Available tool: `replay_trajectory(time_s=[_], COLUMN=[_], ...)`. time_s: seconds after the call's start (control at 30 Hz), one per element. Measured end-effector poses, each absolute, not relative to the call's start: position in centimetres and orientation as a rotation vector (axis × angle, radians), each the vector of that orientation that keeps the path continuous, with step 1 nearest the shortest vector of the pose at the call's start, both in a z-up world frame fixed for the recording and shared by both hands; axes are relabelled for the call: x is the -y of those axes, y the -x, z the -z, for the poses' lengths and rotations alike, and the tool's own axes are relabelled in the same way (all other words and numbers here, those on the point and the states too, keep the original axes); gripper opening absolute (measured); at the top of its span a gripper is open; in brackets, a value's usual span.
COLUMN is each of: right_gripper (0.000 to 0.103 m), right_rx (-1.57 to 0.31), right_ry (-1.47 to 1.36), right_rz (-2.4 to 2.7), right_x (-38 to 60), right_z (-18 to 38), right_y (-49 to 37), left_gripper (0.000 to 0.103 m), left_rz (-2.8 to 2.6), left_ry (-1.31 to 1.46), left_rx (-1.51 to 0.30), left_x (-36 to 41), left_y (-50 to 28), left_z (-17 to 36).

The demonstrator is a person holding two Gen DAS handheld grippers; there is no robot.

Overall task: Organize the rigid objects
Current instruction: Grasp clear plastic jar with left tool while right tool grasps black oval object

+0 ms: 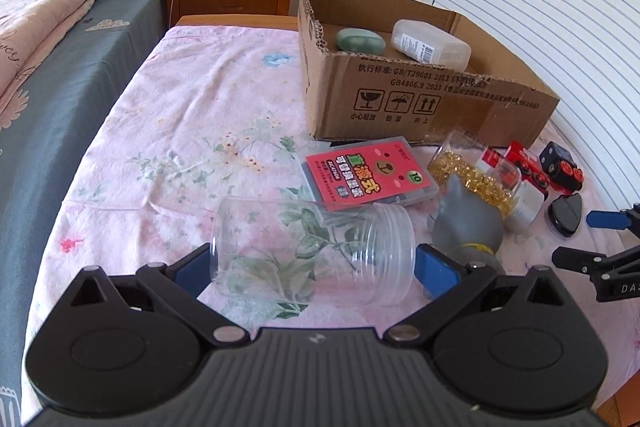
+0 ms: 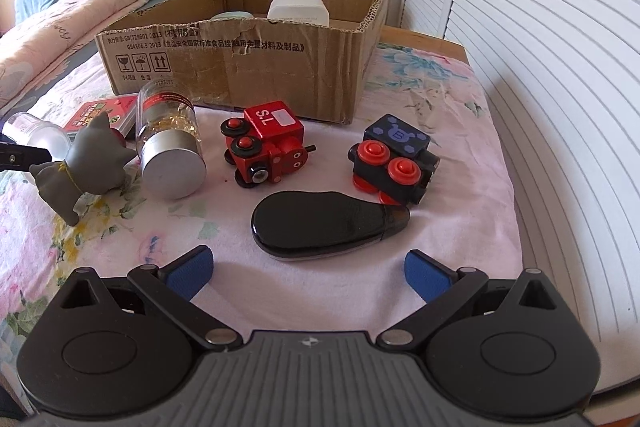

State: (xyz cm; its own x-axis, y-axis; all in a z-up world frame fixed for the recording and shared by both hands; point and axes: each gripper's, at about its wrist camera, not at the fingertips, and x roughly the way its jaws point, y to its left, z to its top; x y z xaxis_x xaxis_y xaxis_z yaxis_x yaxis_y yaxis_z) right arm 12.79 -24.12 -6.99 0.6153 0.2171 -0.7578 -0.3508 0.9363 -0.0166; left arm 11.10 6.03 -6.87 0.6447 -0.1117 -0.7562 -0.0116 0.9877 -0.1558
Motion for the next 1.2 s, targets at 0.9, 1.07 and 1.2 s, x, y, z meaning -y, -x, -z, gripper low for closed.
replay_trajectory(time_s=[0.9, 1.07, 1.2], right_gripper=[0.103, 0.101, 0.093], right_rx=[-0.814, -0.816, -0.822], right_ry=[0.224, 0.226, 0.22], right_rz=[-0.464, -0.456, -0.44], right_x=[23.4, 23.1, 22.8], right_z=[7.0, 7.0, 6.6], right_y=[-14.7, -14.6, -14.4], left_gripper=[0.098, 0.093, 0.093], left_rz=[0.039, 0.041, 0.05], left_ry=[0.172, 0.167, 0.155], left_rx=[-0.856, -0.861, -0.864], left_x=[-5.6, -5.8, -5.7], left_y=[-11.7, -11.7, -11.7], left_z=[6.5, 6.5, 6.5])
